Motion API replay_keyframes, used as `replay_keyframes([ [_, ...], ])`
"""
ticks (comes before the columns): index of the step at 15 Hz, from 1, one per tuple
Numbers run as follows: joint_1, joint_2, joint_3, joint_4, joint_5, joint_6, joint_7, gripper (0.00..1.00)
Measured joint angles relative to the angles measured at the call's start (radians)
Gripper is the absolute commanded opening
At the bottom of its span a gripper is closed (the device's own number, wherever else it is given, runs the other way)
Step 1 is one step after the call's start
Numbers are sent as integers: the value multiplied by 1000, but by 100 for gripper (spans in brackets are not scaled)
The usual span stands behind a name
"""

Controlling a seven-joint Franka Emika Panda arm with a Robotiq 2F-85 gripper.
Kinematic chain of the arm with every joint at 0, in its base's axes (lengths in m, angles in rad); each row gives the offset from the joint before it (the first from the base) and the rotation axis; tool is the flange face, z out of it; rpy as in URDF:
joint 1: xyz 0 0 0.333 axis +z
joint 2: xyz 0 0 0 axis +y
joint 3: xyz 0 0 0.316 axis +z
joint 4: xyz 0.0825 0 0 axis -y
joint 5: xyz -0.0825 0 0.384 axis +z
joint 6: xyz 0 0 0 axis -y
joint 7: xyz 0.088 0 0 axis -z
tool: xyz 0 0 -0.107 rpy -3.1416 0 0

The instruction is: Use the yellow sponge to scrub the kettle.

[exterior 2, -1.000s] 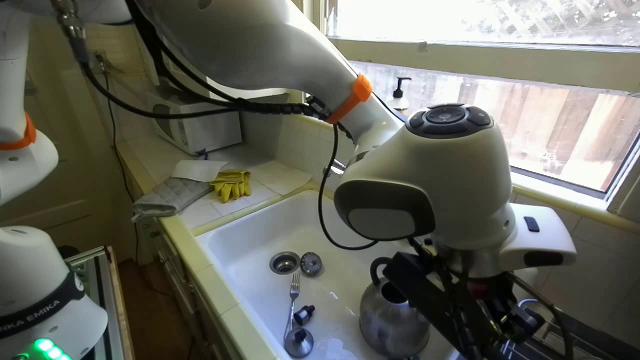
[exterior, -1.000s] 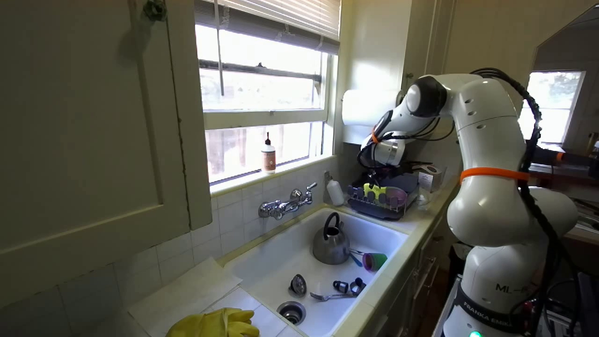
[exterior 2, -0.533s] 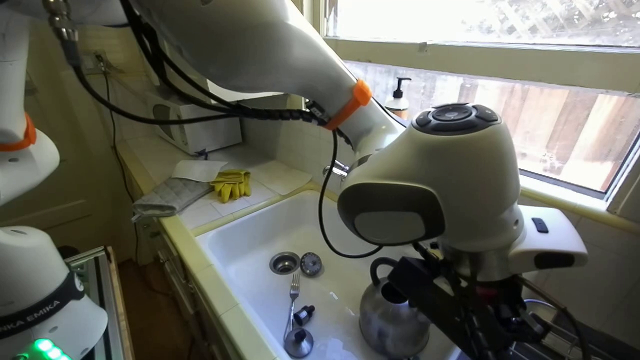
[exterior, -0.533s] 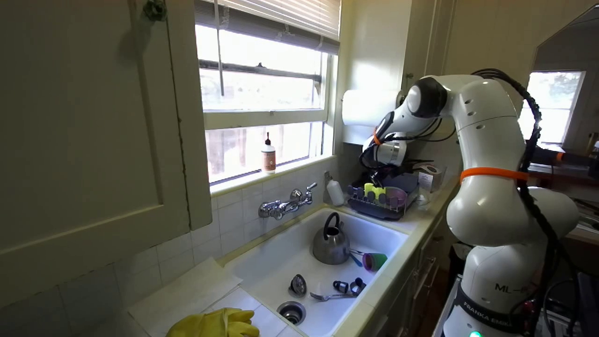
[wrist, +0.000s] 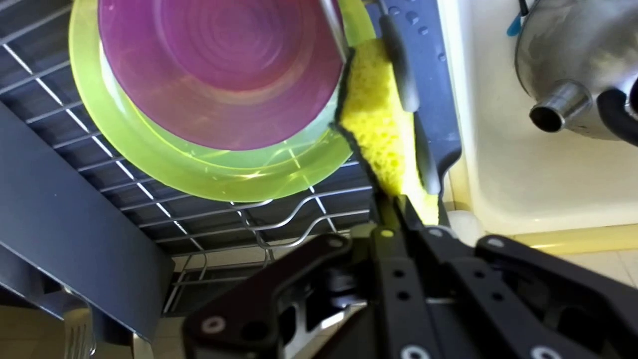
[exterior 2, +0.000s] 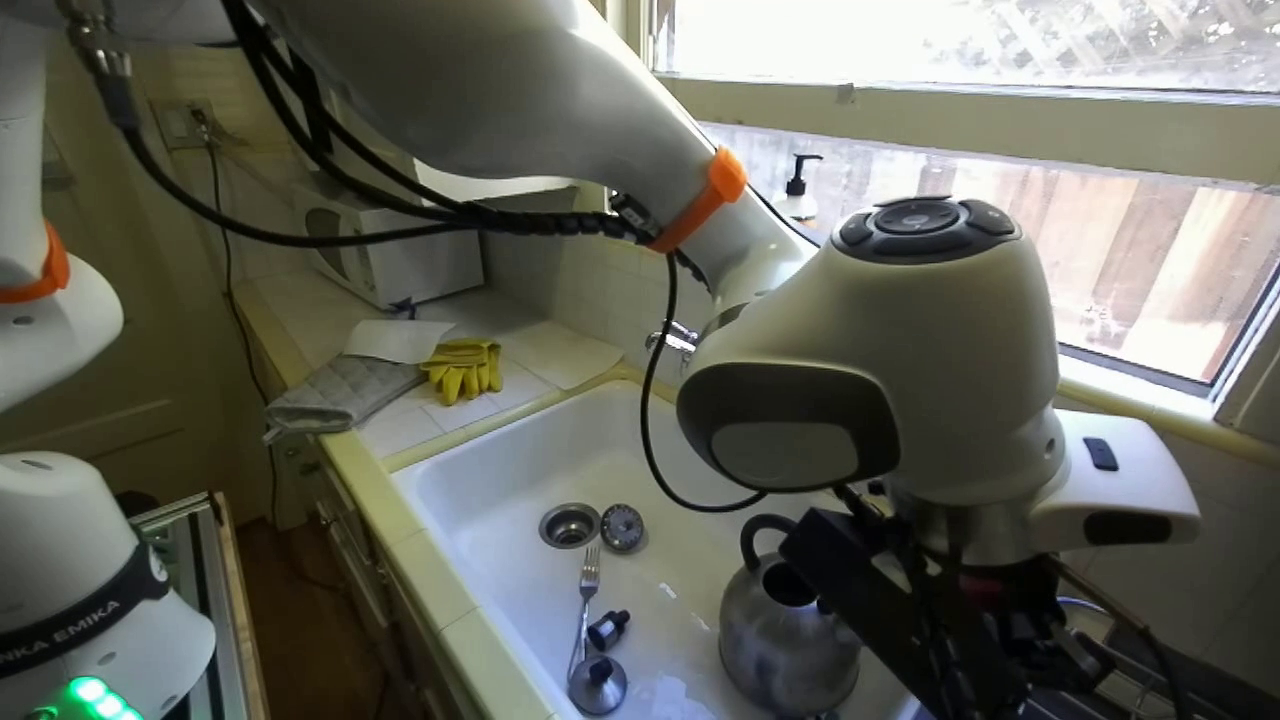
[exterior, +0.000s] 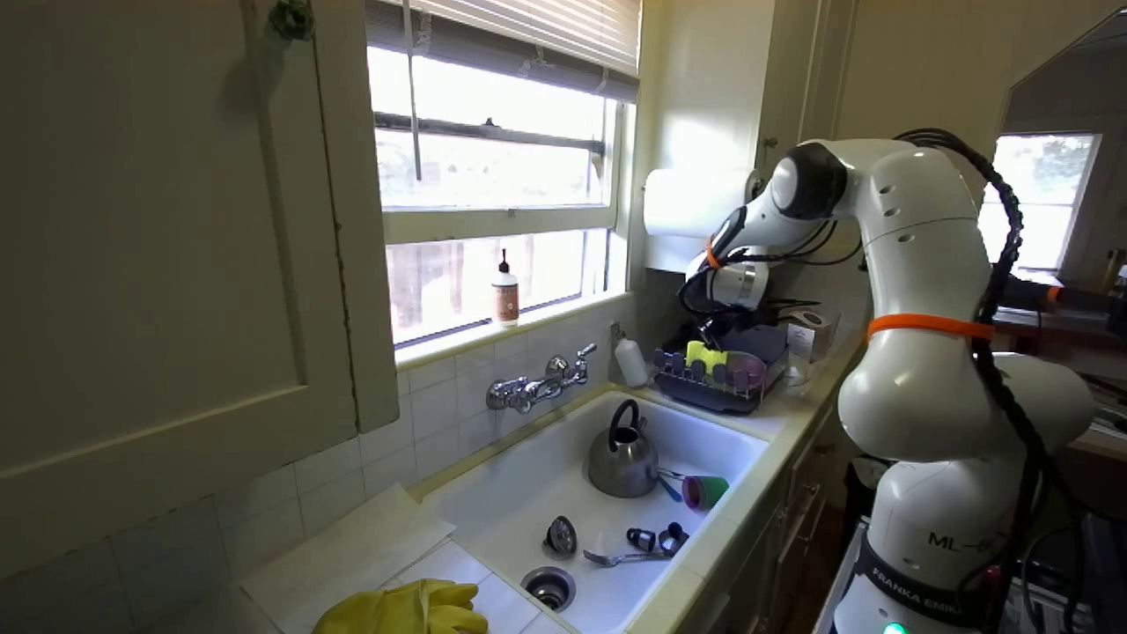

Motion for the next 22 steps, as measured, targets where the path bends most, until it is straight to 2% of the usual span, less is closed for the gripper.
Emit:
replay_keyframes([
  [4, -31, -49, 24, 0, 0, -15, 0, 1],
  [9, -35, -98, 34, -2, 1, -43, 0, 1],
  [14, -48, -170, 86, -38, 68, -193, -107, 1],
  [18, -26, -233, 92, -106, 145, -287, -208, 1],
  [22, 41, -246, 72, -176, 160, -295, -222, 1],
])
